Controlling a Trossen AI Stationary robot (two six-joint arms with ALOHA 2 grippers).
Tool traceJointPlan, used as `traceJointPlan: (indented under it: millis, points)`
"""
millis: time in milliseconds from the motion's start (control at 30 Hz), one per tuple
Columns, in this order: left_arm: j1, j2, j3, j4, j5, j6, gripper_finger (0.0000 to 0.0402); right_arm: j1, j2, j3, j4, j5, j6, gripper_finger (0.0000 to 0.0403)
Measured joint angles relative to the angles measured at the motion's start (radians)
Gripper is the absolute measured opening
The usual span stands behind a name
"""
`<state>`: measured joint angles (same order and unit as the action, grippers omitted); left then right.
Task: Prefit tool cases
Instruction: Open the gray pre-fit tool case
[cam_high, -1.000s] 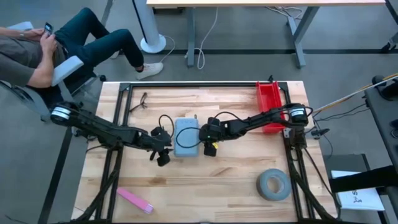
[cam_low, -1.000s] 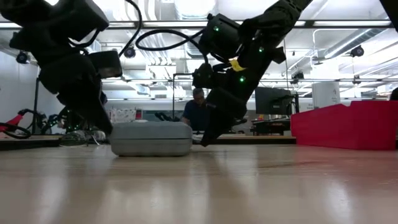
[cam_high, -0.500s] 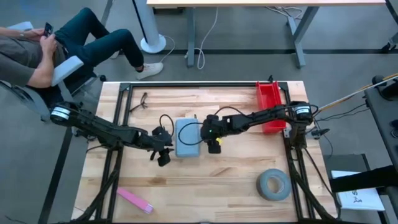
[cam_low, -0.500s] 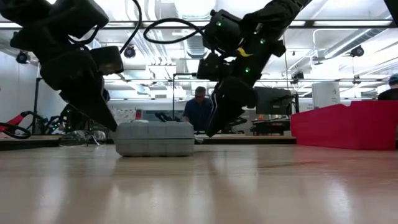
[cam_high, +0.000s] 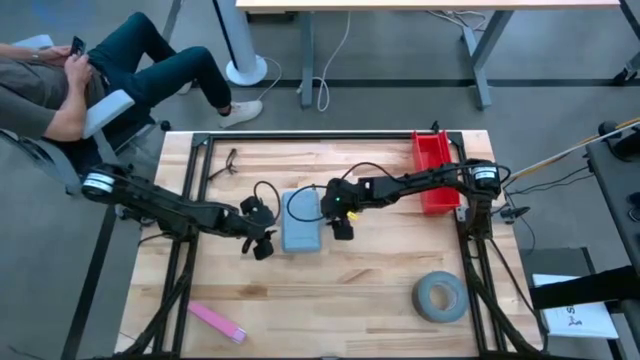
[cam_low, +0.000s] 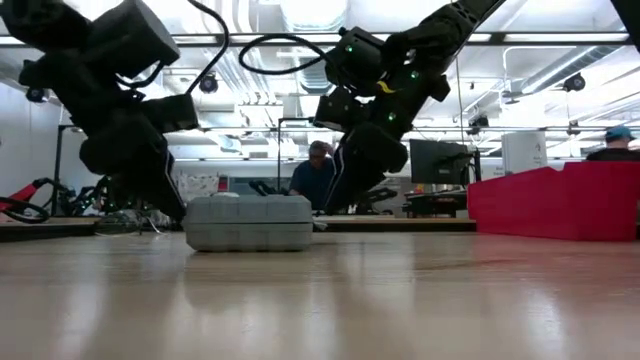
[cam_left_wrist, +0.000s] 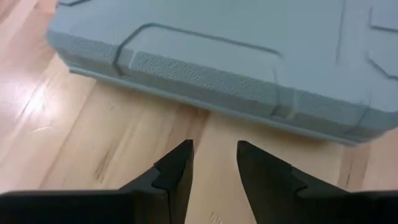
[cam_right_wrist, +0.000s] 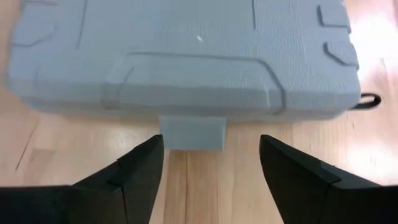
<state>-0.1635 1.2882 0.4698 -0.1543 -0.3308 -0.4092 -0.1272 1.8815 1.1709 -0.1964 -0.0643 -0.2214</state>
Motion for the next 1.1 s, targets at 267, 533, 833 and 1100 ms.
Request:
traceJointPlan:
  millis: [267,533,833,1100]
  points:
    - [0.0,0.072,0.0,0.117,0.026,0.031,0.0128,-0.002,0.001,0.0,0.015,-0.023,-0.002,0.0236]
    - [0.0,0.127,0.013,0.173,0.038,0.042,0.014,-0.005,0.039,0.0,0.021,-0.025,0.003,0.0246]
    - [0.0,0.122,0.016,0.175,0.046,0.042,0.0138,-0.005,0.064,0.0,0.042,-0.053,-0.014,0.0233]
    - [0.0,0.122,0.018,0.18,0.046,0.042,0.014,-0.005,0.079,0.001,0.058,-0.048,-0.008,0.0228]
